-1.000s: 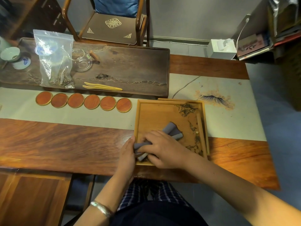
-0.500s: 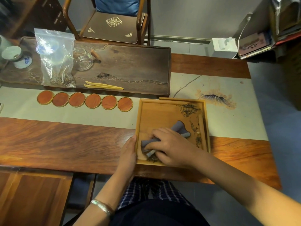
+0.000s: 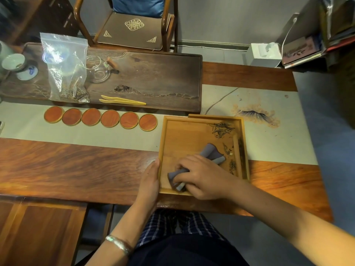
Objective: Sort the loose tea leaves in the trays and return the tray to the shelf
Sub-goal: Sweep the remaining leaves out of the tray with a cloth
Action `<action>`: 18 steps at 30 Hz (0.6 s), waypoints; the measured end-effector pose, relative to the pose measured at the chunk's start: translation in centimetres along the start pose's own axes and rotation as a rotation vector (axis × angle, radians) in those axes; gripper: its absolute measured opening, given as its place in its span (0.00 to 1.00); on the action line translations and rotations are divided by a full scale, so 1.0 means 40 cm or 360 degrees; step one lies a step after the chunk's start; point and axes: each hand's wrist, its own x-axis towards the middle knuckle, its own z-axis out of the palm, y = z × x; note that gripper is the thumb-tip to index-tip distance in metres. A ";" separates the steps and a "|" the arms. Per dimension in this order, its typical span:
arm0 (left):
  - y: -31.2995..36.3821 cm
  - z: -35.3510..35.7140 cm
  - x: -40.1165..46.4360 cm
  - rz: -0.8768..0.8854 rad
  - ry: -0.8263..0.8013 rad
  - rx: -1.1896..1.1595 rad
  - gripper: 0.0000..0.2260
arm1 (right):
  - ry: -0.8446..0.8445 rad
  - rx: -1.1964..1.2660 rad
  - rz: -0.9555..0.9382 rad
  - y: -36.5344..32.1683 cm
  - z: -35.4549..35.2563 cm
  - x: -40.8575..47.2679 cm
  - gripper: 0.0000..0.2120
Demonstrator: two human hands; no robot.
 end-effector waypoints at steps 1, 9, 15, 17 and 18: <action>-0.002 -0.003 0.001 0.0003 -0.0002 0.0006 0.22 | 0.0037 0.0007 0.0034 0.009 -0.005 -0.007 0.12; -0.005 0.009 0.006 -0.0063 0.0066 -0.0010 0.19 | 0.0099 -0.0028 -0.0026 -0.024 0.005 0.060 0.10; 0.005 -0.004 0.004 -0.0027 0.0058 -0.0012 0.19 | 0.0087 0.0099 -0.0062 -0.032 0.022 0.049 0.10; 0.001 -0.009 0.006 0.0023 0.0036 0.0030 0.20 | 0.0062 0.0142 -0.0056 -0.029 0.026 0.035 0.11; -0.001 -0.012 0.007 0.0028 0.0028 0.0047 0.20 | 0.0052 0.0150 -0.0041 -0.025 0.027 0.026 0.11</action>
